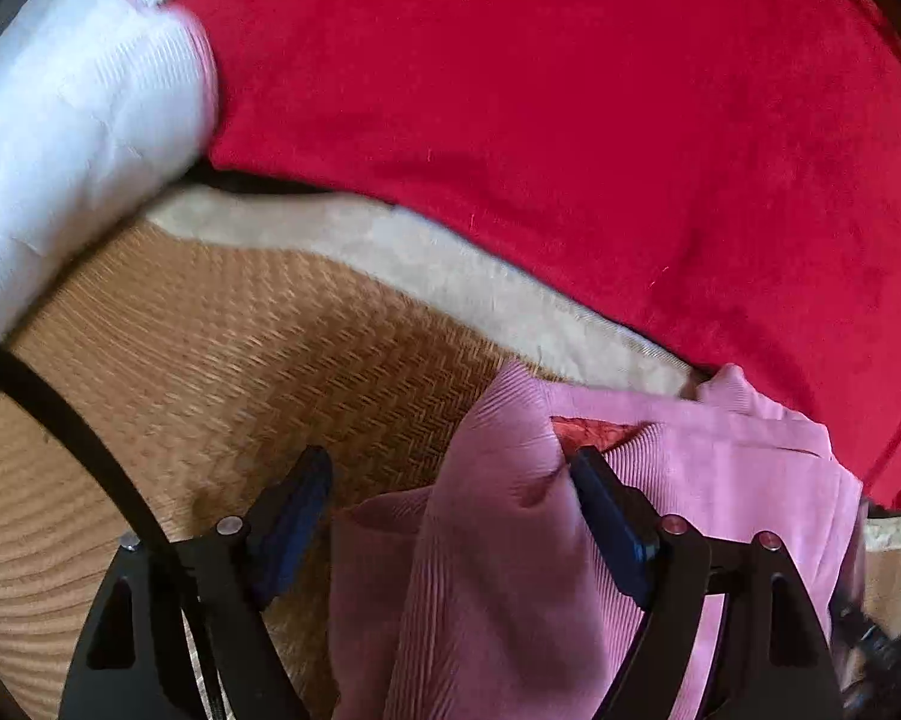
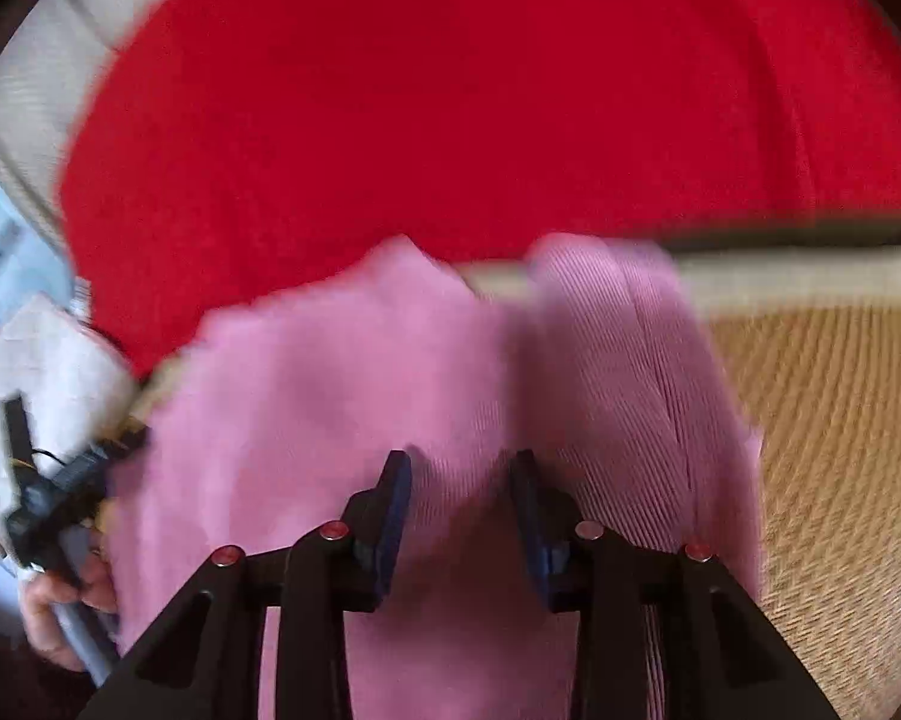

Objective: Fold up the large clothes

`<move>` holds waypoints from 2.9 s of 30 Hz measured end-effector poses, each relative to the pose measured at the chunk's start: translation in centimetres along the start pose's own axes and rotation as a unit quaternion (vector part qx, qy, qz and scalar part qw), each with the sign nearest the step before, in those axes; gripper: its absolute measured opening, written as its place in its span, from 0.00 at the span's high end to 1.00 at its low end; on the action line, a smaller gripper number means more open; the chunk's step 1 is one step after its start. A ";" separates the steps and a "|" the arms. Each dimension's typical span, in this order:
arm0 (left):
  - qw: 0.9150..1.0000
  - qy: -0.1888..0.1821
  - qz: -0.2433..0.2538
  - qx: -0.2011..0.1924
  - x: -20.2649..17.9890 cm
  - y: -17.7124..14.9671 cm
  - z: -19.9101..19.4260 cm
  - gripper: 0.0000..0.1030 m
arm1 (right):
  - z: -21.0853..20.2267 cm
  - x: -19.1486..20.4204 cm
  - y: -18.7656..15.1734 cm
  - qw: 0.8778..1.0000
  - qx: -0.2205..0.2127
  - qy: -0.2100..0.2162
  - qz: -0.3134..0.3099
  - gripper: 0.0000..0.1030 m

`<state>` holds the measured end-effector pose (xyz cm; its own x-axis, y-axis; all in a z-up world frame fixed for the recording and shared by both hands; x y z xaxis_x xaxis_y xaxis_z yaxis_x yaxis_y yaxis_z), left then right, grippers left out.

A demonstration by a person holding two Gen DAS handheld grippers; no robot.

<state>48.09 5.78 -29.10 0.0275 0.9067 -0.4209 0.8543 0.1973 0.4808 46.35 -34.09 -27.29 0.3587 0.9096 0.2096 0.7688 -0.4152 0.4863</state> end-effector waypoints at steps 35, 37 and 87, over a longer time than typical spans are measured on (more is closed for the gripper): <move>0.998 0.048 0.040 0.012 0.8 -8.8 -7.5 0.17 | -7.9 6.1 -9.1 0.994 0.009 0.078 -0.073 0.62; 0.999 0.034 0.030 -0.004 1.0 -8.2 -8.5 0.17 | -8.6 5.4 -8.2 0.995 -0.004 0.078 -0.063 0.62; 0.993 -0.098 -0.063 -0.006 0.4 -16.0 -10.6 0.17 | -9.2 7.3 -8.6 0.990 -0.034 0.101 -0.092 0.68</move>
<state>28.87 6.93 -28.79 0.0221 0.7845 -0.6197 0.8517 0.3099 0.4226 37.50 -23.73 -22.17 0.0974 0.9571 0.2730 0.7710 -0.2460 0.5874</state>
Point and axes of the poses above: each gripper's, at about its wrist camera, not at the fingertips, and z roughly the way its jaws point, x to its left, y to its top, the point moved 9 cm from there along z, roughly the way its jaws point, and after that the axes turned 11 degrees about -y, right-handed, at the moved point
